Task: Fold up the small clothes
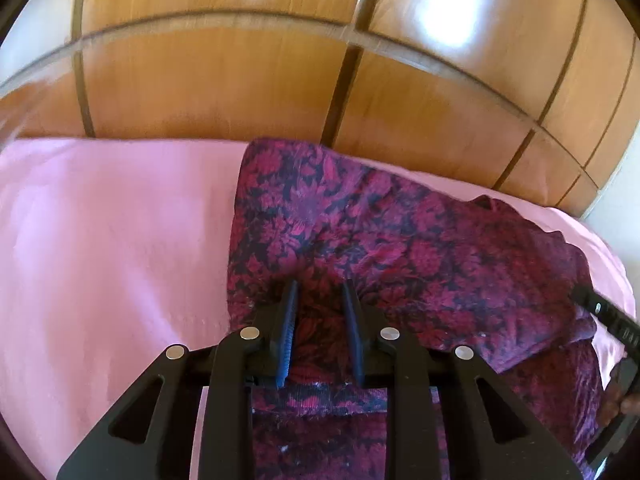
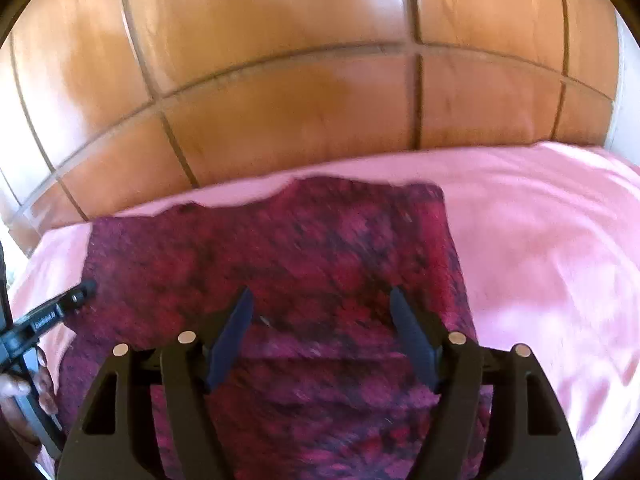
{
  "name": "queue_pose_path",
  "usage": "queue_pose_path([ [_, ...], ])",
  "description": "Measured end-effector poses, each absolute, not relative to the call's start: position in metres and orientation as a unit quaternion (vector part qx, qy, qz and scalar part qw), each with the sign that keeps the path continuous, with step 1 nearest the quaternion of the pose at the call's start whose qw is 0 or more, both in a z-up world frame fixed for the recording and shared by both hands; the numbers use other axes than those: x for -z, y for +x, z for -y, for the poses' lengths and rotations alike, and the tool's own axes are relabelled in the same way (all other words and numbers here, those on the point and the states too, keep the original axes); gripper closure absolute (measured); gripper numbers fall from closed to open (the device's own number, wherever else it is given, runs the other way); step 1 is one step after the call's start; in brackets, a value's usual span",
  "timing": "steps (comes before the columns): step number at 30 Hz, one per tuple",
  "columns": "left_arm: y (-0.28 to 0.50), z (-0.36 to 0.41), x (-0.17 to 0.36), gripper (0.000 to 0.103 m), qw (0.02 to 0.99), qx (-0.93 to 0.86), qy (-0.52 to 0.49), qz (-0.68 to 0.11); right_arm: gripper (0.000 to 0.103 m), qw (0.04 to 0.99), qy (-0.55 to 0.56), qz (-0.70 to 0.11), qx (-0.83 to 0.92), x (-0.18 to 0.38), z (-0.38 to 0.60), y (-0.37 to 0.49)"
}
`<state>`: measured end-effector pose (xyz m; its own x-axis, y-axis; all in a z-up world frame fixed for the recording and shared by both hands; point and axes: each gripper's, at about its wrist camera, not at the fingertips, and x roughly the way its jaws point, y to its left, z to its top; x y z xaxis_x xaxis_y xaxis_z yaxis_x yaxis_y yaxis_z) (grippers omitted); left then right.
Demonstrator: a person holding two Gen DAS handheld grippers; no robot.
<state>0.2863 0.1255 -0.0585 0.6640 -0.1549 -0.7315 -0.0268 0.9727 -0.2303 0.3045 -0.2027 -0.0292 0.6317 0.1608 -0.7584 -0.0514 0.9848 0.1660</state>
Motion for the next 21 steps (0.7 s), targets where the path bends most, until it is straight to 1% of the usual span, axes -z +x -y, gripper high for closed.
queue_pose_path([
  [2, 0.288, -0.124, 0.062, 0.081, 0.907, 0.030, -0.107, -0.407, 0.030, 0.899, 0.073, -0.429, -0.059, 0.044, 0.206, 0.306],
  [4, 0.288, -0.124, 0.062, 0.081, 0.905, 0.025, -0.115, -0.408, 0.029, 0.908, 0.068, -0.410, -0.059, 0.050, 0.205, 0.305],
  [7, 0.277, -0.127, 0.051, 0.081, 0.901, 0.018, -0.130, -0.414, 0.026, 0.907, 0.063, -0.413, -0.051, 0.047, 0.202, 0.307],
  [10, 0.250, -0.123, 0.041, 0.081, 0.906, 0.010, -0.113, -0.407, 0.022, 0.908, 0.051, -0.414, -0.046, 0.041, 0.199, 0.301],
  [11, 0.240, -0.122, 0.038, 0.077, 0.908, 0.010, -0.110, -0.404, 0.019, 0.908, 0.052, -0.413, -0.044, 0.038, 0.200, 0.298],
  [13, 0.217, -0.121, 0.035, 0.054, 0.912, 0.005, -0.107, -0.395, 0.012, 0.911, 0.062, -0.405, -0.045, 0.029, 0.203, 0.283],
  [14, 0.207, -0.122, 0.036, 0.052, 0.911, 0.005, -0.113, -0.398, 0.011, 0.912, 0.067, -0.402, -0.044, 0.025, 0.205, 0.276],
  [21, 0.129, -0.132, 0.055, 0.052, 0.896, 0.018, -0.125, -0.427, 0.010, 0.895, 0.074, -0.439, -0.028, 0.024, 0.245, 0.218],
])
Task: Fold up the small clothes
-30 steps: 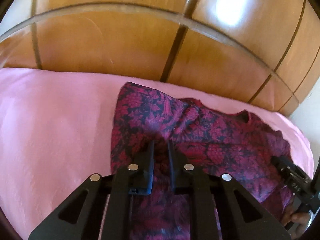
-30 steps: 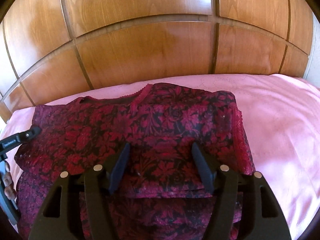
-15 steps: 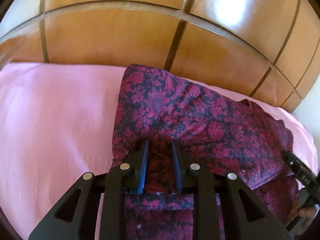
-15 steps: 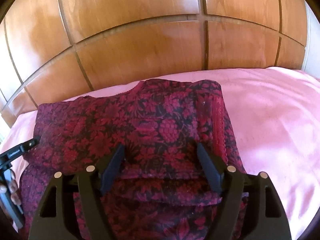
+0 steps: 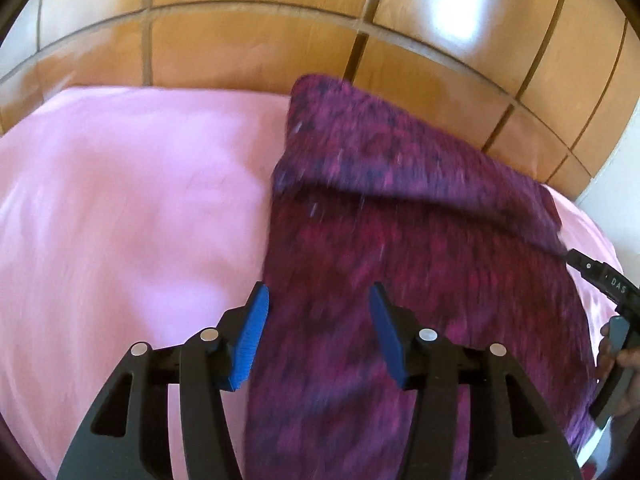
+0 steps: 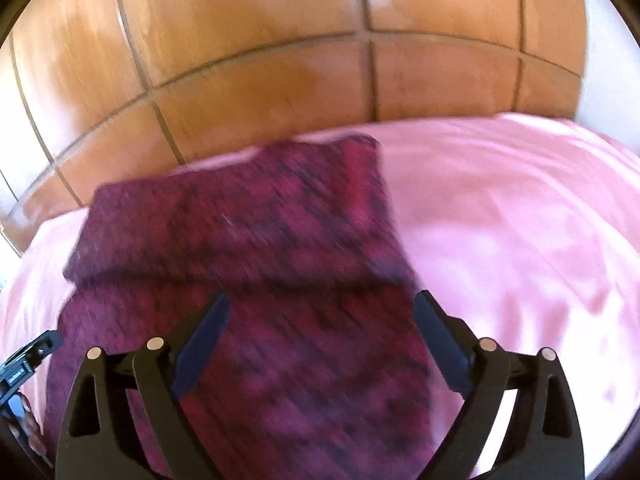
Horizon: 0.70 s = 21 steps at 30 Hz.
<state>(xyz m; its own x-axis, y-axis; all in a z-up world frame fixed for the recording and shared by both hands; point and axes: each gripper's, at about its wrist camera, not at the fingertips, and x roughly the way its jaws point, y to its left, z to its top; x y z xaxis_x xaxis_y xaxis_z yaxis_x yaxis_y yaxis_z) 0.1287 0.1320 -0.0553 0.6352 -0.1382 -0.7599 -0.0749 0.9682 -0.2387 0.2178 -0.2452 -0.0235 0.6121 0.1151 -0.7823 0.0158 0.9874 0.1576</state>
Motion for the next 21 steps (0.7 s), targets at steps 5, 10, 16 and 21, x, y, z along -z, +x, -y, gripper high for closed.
queue_pose_path([
  [5, 0.082, -0.148, 0.065, 0.052, 0.880, 0.037, -0.149, -0.449, 0.031, 0.870, 0.100, -0.479, -0.057, 0.036, 0.274, 0.166],
  [10, 0.030, -0.152, 0.069, 0.053, 0.869, 0.083, -0.149, -0.465, 0.045, 0.845, 0.107, -0.515, -0.093, 0.048, 0.280, 0.102],
  [16, -0.012, -0.144, 0.071, 0.061, 0.845, 0.151, -0.123, -0.498, 0.049, 0.815, 0.124, -0.552, -0.120, 0.049, 0.281, 0.039],
  [21, -0.026, -0.147, 0.069, 0.086, 0.838, 0.170, -0.120, -0.505, 0.072, 0.784, 0.126, -0.590, -0.148, 0.065, 0.273, 0.016],
])
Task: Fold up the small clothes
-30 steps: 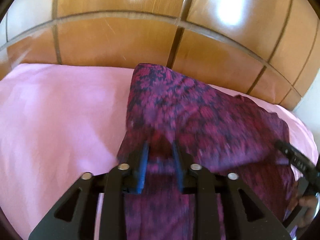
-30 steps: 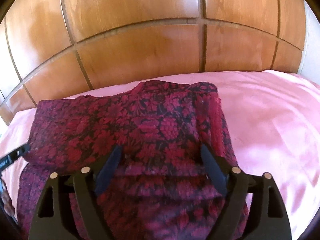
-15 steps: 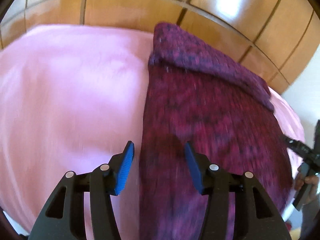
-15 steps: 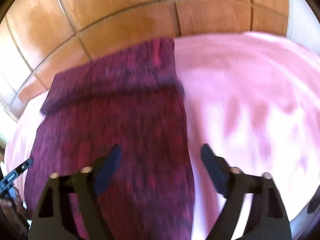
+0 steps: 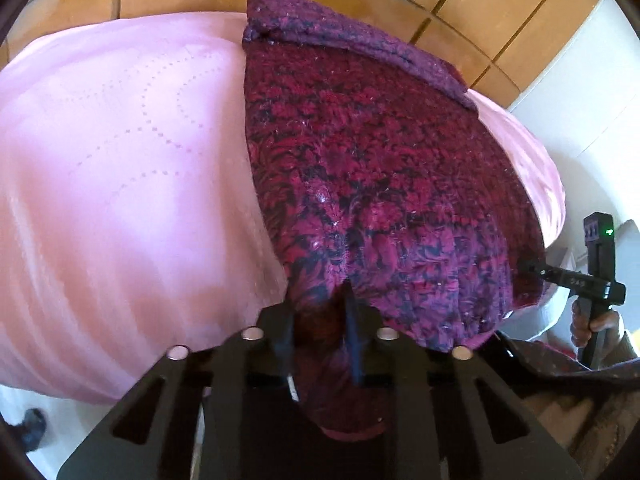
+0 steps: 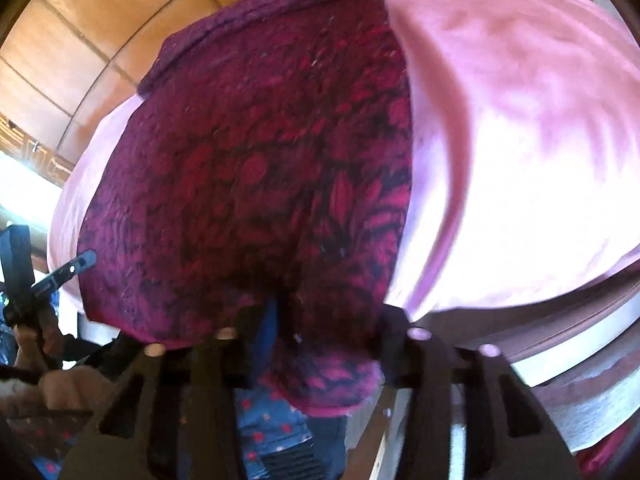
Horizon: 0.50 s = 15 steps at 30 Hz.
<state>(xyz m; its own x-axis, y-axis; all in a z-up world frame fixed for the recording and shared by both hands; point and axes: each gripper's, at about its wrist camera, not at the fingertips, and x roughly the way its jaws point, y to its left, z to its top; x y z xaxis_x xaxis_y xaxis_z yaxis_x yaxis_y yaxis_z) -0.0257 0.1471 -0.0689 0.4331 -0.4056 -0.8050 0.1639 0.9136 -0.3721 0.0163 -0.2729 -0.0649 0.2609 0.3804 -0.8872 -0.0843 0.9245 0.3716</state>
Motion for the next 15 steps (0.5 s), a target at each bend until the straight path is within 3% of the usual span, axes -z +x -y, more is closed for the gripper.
queue_pose_path([
  [3, -0.026, -0.156, 0.056, 0.088, 0.839, 0.189, -0.142, -0.491, 0.082, 0.789, 0.140, -0.570, -0.182, 0.042, 0.273, 0.019],
  [9, -0.008, -0.172, 0.025, 0.090, 0.835, 0.230, -0.223, -0.447, 0.084, 0.816, 0.225, -0.482, -0.228, -0.014, 0.288, 0.036],
  [15, 0.050, -0.184, 0.011, 0.090, 0.819, 0.246, -0.303, -0.420, 0.085, 0.821, 0.316, -0.429, -0.206, -0.014, 0.301, 0.093],
])
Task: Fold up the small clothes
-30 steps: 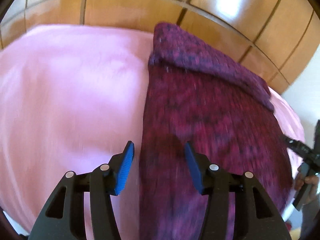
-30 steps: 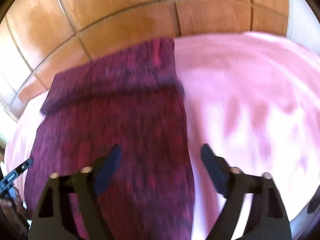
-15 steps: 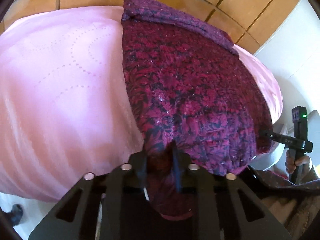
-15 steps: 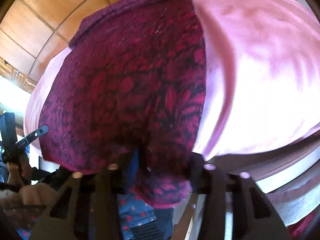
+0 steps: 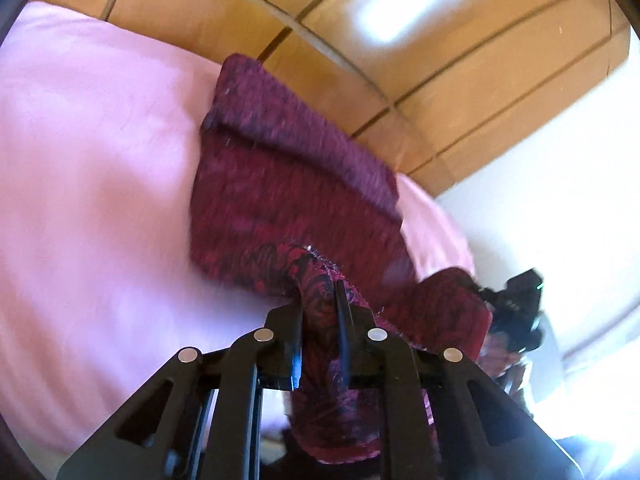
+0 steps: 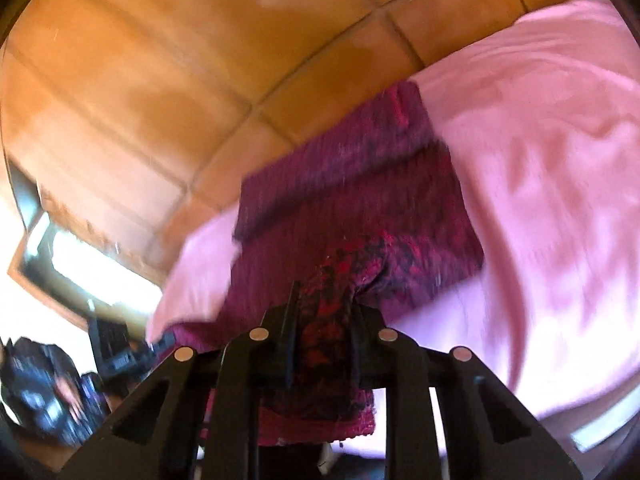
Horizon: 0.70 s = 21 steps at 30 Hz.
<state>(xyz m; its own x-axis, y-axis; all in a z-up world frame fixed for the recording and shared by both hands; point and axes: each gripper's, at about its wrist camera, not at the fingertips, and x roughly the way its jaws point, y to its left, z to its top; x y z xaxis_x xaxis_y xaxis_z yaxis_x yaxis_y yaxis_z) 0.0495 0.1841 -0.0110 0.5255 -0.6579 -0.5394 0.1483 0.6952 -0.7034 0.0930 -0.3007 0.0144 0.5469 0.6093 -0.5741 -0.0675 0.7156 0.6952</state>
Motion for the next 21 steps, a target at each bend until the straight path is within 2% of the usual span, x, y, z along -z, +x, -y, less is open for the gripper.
queue_pose_path([
  [8, 0.147, -0.176, 0.029, 0.091, 0.805, 0.215, -0.340, -0.436, 0.085, 0.814, 0.332, -0.454, -0.150, 0.014, 0.294, 0.186],
  [10, 0.170, -0.183, 0.040, 0.088, 0.779, 0.207, -0.381, -0.453, 0.083, 0.812, 0.332, -0.459, -0.143, 0.020, 0.296, 0.202],
  [11, 0.180, -0.188, 0.044, 0.086, 0.766, 0.201, -0.401, -0.460, 0.077, 0.808, 0.337, -0.461, -0.144, 0.024, 0.298, 0.208],
  [12, 0.183, -0.194, 0.044, 0.080, 0.760, 0.200, -0.413, -0.460, 0.063, 0.804, 0.346, -0.462, -0.140, 0.028, 0.299, 0.214],
  [13, 0.185, -0.198, 0.044, 0.073, 0.758, 0.201, -0.423, -0.455, 0.055, 0.796, 0.362, -0.462, -0.144, 0.030, 0.302, 0.216],
  [14, 0.184, -0.203, 0.041, 0.070, 0.758, 0.206, -0.430, -0.445, 0.040, 0.786, 0.387, -0.456, -0.158, 0.031, 0.307, 0.216],
  [15, 0.182, -0.207, 0.040, 0.061, 0.760, 0.207, -0.434, -0.438, 0.021, 0.780, 0.401, -0.450, -0.168, 0.031, 0.310, 0.217],
  [16, 0.177, -0.214, 0.038, 0.047, 0.768, 0.197, -0.436, -0.426, 0.014, 0.775, 0.415, -0.442, -0.179, 0.028, 0.314, 0.213],
  [18, 0.165, -0.230, 0.035, 0.036, 0.791, 0.170, -0.422, -0.408, 0.012, 0.783, 0.424, -0.416, -0.184, 0.018, 0.326, 0.200],
  [21, 0.147, -0.239, 0.040, 0.036, 0.813, 0.161, -0.377, -0.414, 0.011, 0.802, 0.403, -0.404, -0.178, 0.009, 0.344, 0.172],
])
